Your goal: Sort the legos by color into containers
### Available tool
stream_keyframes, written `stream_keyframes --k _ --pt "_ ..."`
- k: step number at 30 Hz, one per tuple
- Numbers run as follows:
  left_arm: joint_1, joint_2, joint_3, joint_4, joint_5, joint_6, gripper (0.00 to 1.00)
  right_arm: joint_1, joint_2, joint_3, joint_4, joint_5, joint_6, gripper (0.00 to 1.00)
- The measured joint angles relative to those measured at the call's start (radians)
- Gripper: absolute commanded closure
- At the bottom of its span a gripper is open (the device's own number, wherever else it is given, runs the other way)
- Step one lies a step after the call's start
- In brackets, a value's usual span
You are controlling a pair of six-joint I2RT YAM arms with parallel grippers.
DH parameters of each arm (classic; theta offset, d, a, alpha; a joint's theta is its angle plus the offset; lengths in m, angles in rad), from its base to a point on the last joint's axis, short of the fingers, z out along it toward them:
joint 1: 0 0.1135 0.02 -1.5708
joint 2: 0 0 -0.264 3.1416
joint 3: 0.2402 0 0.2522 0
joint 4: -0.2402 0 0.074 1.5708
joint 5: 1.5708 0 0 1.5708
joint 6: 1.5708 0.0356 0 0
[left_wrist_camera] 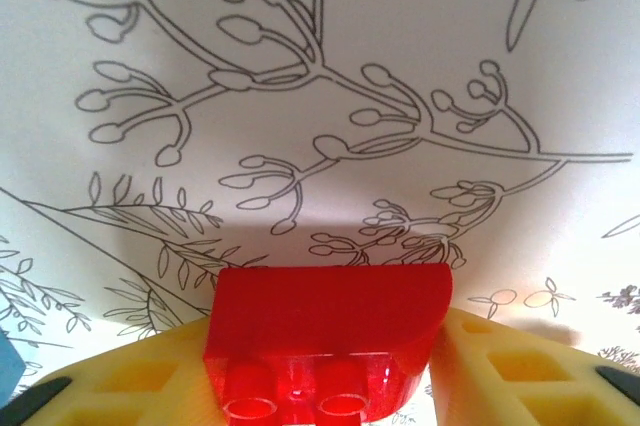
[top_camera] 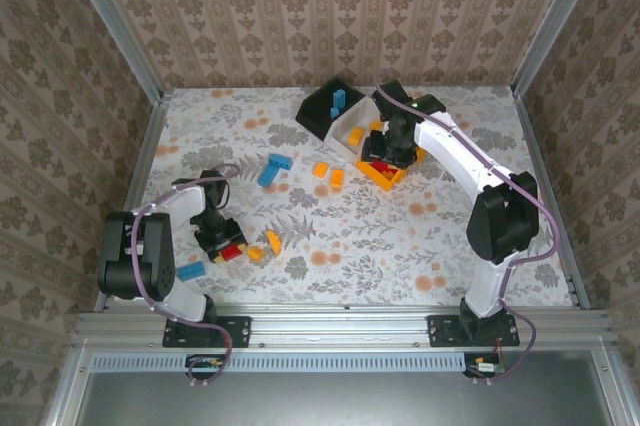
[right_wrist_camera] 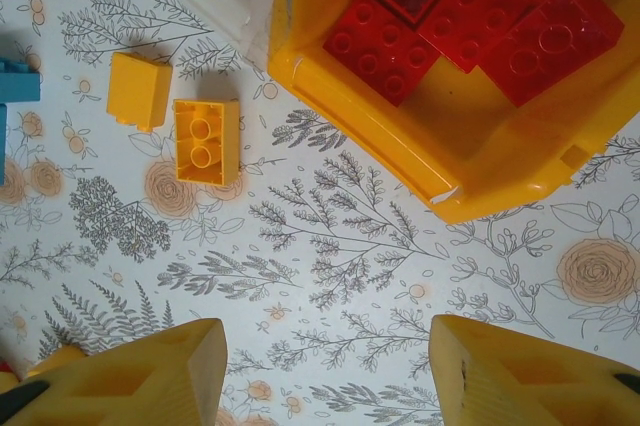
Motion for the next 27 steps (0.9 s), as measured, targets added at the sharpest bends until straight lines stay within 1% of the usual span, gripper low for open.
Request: stream_keyframes --k 7,11,16,20,23,27 --pt "0.000 -0.005 0.005 -0.006 0.003 0.007 0.56 0.000 -0.010 -0.024 0.011 0.000 0.017 0.44" --pt "-0.010 -0.011 0.044 -0.005 0.040 0.011 0.56 -0.001 -0.021 -0.047 0.029 0.000 0.021 0.44" --pt "-0.042 -0.027 0.220 -0.011 0.100 0.008 0.56 -0.023 -0.066 -0.109 0.056 -0.011 0.034 0.44" --pt "-0.105 -0.010 0.393 0.011 0.159 -0.018 0.55 -0.080 -0.134 -0.194 0.088 -0.031 0.061 0.44" --pt "-0.166 0.064 0.513 0.060 0.218 -0.065 0.55 -0.126 -0.201 -0.265 0.113 -0.041 0.080 0.44" --pt "-0.254 0.237 0.684 0.137 0.290 -0.142 0.55 -0.170 -0.313 -0.369 0.152 -0.054 0.100 0.44"
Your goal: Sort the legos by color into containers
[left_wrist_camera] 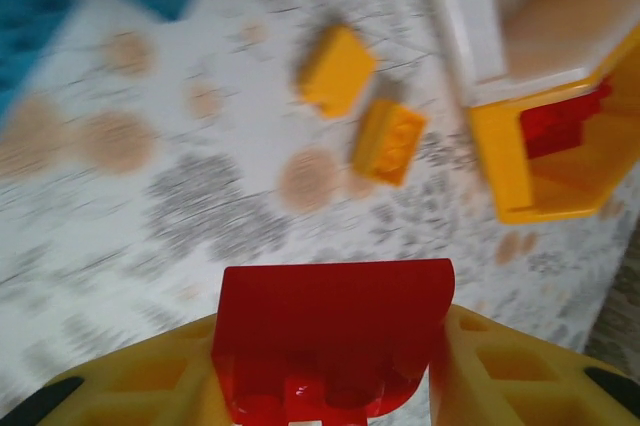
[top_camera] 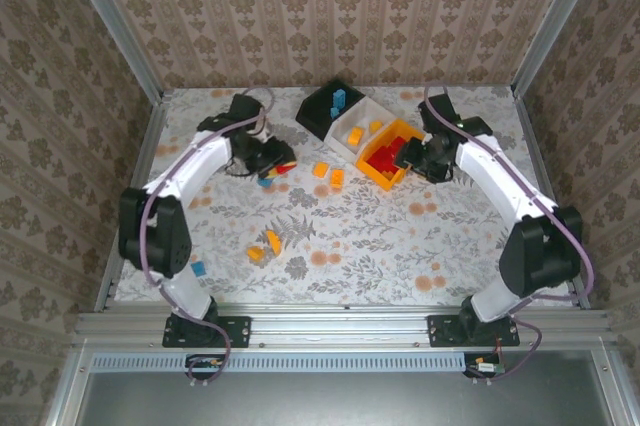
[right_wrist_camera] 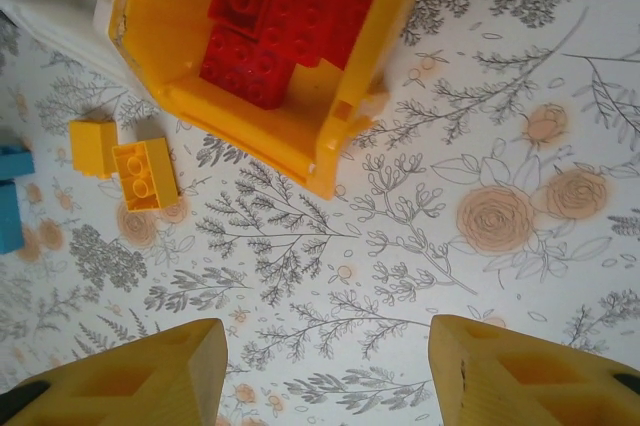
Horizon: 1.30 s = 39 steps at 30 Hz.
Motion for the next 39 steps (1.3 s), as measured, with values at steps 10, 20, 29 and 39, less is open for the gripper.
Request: stream_keyframes --k 10,20,29,39 --pt "-0.175 0.424 0.482 0.117 0.119 -0.164 0.55 -0.056 -0.240 -0.225 0.060 -0.037 0.049 0.44" --pt "-0.249 0.753 0.978 0.137 0.183 -0.301 0.54 -0.083 -0.384 -0.321 0.068 -0.051 0.078 0.44" --pt "-0.285 0.877 1.106 0.142 0.195 -0.419 0.52 -0.095 -0.500 -0.381 0.051 -0.050 0.097 0.43" --pt "-0.297 0.880 1.111 0.146 0.196 -0.457 0.41 -0.121 -0.546 -0.400 0.023 -0.047 0.101 0.43"
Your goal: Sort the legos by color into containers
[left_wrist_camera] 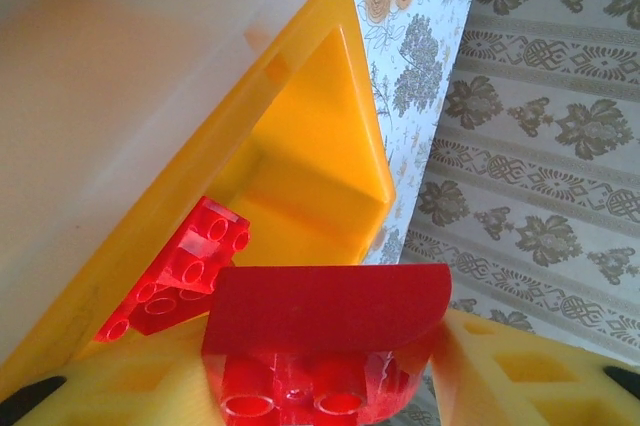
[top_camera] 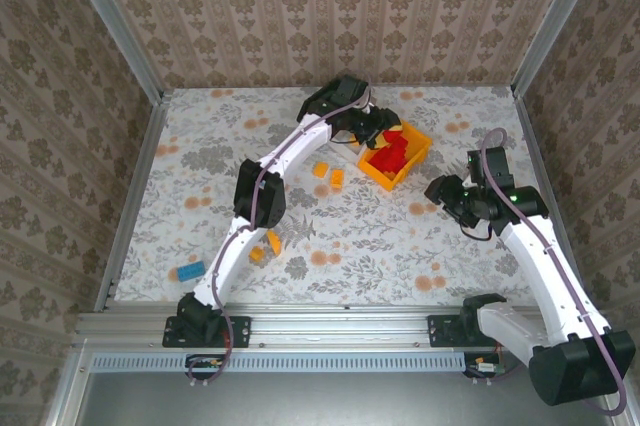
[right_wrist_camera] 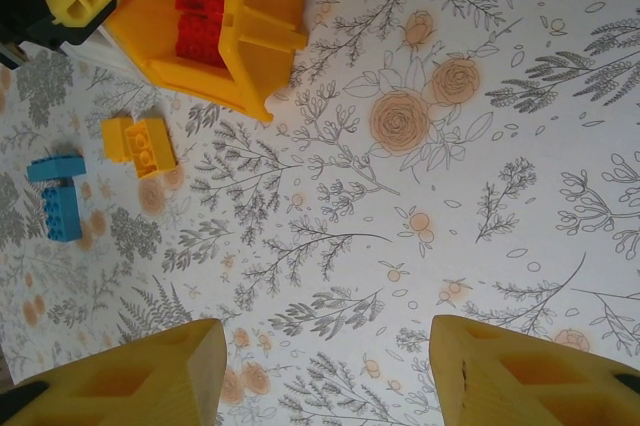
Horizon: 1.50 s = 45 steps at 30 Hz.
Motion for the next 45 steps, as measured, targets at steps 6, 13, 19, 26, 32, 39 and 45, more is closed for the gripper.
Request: stream_keyframes --k 6,13,19,26,32,39,45 --pt "-0.002 0.000 0.008 0.011 0.002 -0.012 0.33 -0.003 0.000 -0.005 0.000 0.000 0.000 0.43" --pt "-0.002 0.000 0.010 0.013 0.005 -0.013 0.32 -0.003 0.000 -0.005 0.000 0.000 0.003 0.43" --pt "0.000 0.000 0.010 0.013 0.007 -0.013 0.32 -0.003 0.001 -0.005 0.001 0.000 0.004 0.43" --pt "0.008 -0.020 0.007 -0.051 -0.020 0.075 0.32 -0.001 0.079 -0.004 0.030 -0.015 0.003 0.43" --pt "0.094 -0.233 -0.163 -0.241 -0.146 0.285 0.32 0.085 0.283 0.101 0.057 -0.037 -0.004 0.43" --pt "0.287 -0.684 -0.592 -0.364 -0.350 0.526 0.30 0.273 0.683 0.480 0.017 -0.037 -0.074 0.40" --pt "0.408 -1.019 -1.027 -0.382 -0.447 0.617 0.29 0.370 0.977 0.752 -0.074 -0.030 -0.130 0.38"
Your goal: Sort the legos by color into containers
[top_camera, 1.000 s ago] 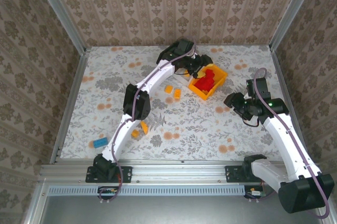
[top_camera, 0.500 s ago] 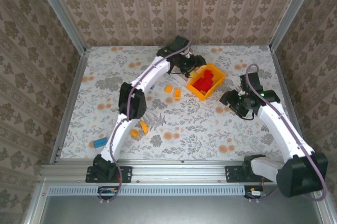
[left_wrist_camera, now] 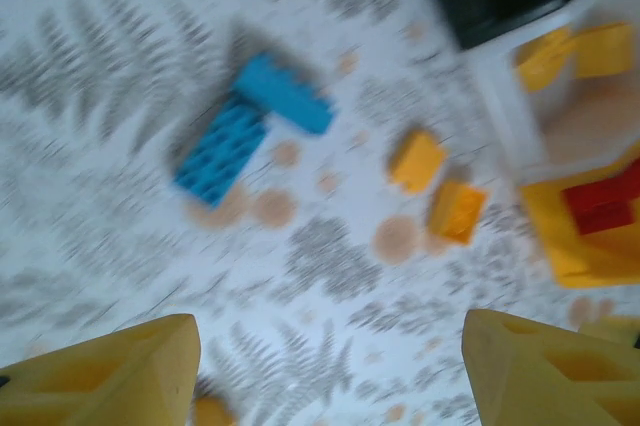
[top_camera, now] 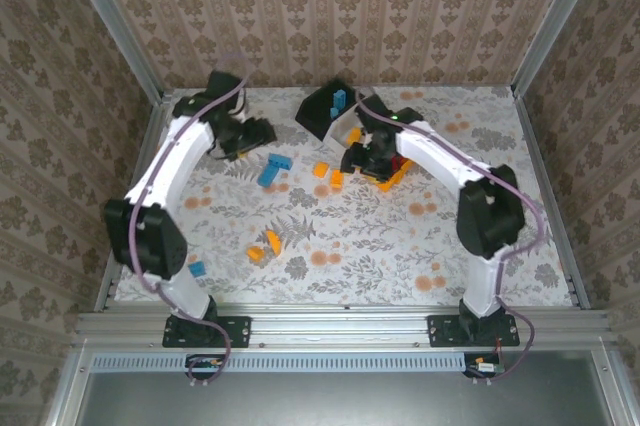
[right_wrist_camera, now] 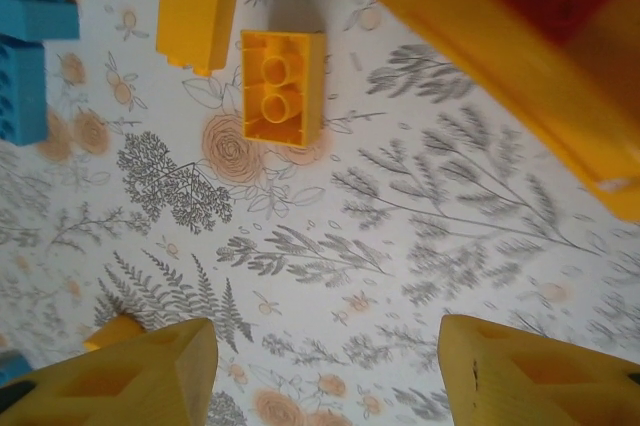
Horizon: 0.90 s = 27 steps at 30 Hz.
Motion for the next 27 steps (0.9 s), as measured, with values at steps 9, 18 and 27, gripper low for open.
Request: stream_keyframes --k 9,18,27 --pt "0.071 -0.270 -0.330 -0.020 -0.023 0.021 0.29 0.040 0.278 0.300 -0.157 0.050 -0.053 0.38" --pt "0.083 -0.307 -0.373 -0.016 -0.003 0.022 0.29 0.053 0.422 0.504 -0.257 0.092 -0.071 0.41" --pt "0.111 -0.325 -0.396 -0.017 0.013 0.038 0.28 0.075 0.507 0.587 -0.299 0.103 -0.078 0.48"
